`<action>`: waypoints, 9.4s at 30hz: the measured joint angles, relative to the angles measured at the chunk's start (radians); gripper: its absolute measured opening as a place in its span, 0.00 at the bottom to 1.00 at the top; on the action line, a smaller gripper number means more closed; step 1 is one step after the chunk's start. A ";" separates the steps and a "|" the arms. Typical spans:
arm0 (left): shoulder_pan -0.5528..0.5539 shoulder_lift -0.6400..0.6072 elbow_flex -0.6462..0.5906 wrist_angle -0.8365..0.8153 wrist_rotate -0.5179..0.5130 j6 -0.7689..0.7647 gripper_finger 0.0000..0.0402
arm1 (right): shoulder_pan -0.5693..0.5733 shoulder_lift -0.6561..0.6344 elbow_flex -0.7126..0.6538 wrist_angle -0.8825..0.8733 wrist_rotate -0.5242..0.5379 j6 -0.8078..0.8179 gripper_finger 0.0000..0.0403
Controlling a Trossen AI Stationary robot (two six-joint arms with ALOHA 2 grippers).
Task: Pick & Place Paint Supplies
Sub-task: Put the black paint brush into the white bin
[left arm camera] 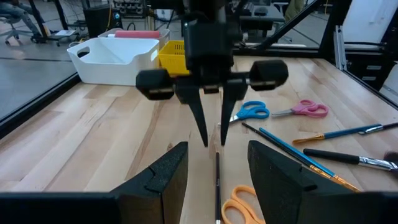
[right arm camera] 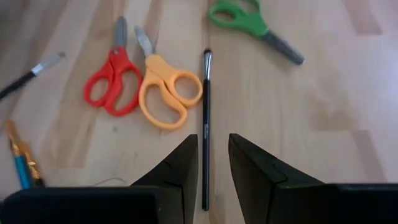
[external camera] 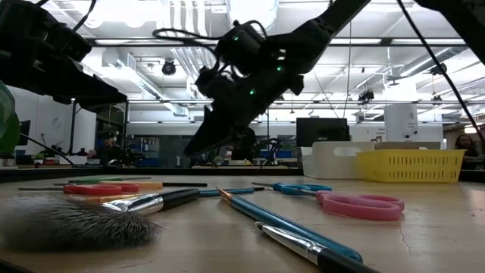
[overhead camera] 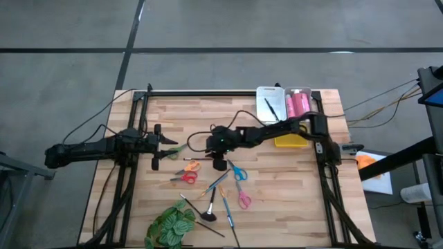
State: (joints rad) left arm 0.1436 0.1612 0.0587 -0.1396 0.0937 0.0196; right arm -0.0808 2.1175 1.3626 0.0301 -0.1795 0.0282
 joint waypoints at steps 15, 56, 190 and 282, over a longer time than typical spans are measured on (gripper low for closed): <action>0.000 0.006 0.000 0.000 0.000 0.000 0.42 | 0.018 0.080 0.038 -0.028 0.048 -0.034 0.22; 0.000 0.006 0.000 0.000 0.000 0.000 0.42 | 0.034 0.077 0.017 -0.079 0.077 0.028 0.03; 0.000 0.013 0.000 0.000 0.000 0.000 0.42 | -0.563 -0.525 -0.525 -0.364 0.361 0.698 0.03; 0.000 0.013 0.000 0.000 0.000 0.000 0.42 | 0.100 -0.185 -0.134 -0.273 -0.128 -0.391 0.30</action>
State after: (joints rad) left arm 0.1436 0.1741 0.0586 -0.1398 0.0937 0.0196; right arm 0.0192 1.9323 1.2289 -0.2431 -0.3070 -0.3624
